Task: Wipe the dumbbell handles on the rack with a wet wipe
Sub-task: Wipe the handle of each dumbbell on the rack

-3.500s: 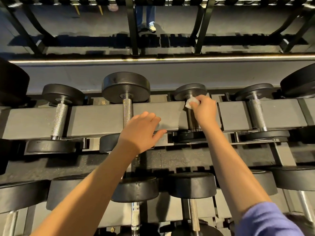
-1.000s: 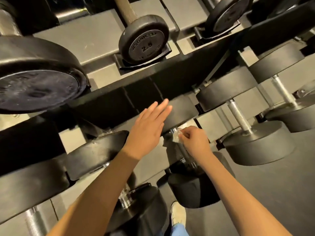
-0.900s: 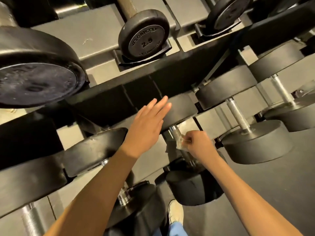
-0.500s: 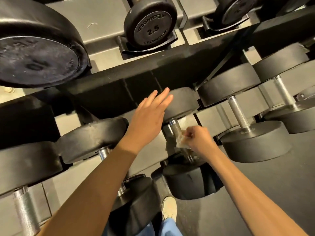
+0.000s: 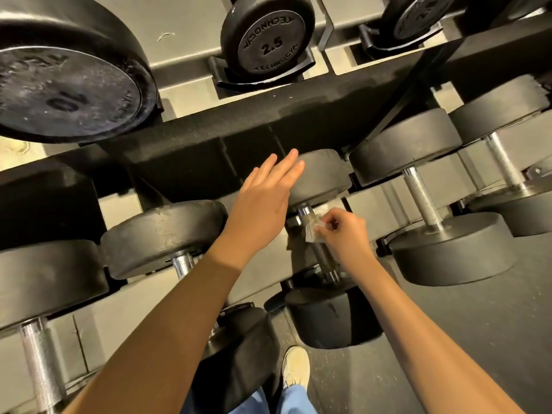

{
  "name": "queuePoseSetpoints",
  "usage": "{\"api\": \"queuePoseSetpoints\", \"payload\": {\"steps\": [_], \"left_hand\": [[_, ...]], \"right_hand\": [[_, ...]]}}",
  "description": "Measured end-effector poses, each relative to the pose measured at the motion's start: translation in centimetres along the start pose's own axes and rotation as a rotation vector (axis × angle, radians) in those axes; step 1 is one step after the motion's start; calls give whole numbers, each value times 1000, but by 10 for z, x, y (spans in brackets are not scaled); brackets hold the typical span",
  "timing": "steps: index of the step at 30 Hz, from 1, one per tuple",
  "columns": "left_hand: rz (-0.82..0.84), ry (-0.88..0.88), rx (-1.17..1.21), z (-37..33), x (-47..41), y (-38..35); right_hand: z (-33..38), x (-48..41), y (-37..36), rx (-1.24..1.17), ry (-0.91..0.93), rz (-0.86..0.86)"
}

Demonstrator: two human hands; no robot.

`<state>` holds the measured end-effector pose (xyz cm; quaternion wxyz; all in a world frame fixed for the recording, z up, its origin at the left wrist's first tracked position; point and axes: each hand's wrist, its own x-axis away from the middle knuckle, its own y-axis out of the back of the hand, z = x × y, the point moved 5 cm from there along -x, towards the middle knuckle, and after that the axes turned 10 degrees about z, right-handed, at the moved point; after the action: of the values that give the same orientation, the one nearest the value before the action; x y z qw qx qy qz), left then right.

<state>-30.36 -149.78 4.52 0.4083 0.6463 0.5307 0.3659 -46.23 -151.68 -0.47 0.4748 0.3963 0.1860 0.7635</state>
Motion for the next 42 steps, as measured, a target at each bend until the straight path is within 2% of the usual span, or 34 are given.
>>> {"api": "queuePoseSetpoints", "payload": {"steps": [4,6,8,12,14,17,20,22,26,28,34,36,42], "left_hand": [[-6,11,-1,-2,0,0],[-19,24,-15,-3,1,0],[-30,26,-23,-3,2,0],[-28,25,-20,-2,3,0],[-15,16,-14,-2,3,2],[15,15,19,1,5,3],[45,14,35,8,8,3],[57,15,44,11,10,2],[65,16,46,12,11,1],[67,15,37,11,11,1],[69,19,46,11,9,-1],[54,27,38,10,10,-2],[37,17,52,12,12,-5]], "right_hand": [[-18,19,-5,354,-38,294],[-17,17,-8,400,-107,357],[-7,9,-8,343,-171,305],[24,0,-8,177,109,-76],[29,4,-9,167,146,-147],[20,11,-11,126,123,-52],[4,14,-15,213,109,76],[7,9,-13,241,119,27],[28,2,-13,188,232,-186],[29,2,-14,153,229,-214],[-3,12,-12,260,15,71],[4,11,-13,260,30,26],[34,-1,-23,176,122,-251]]}}
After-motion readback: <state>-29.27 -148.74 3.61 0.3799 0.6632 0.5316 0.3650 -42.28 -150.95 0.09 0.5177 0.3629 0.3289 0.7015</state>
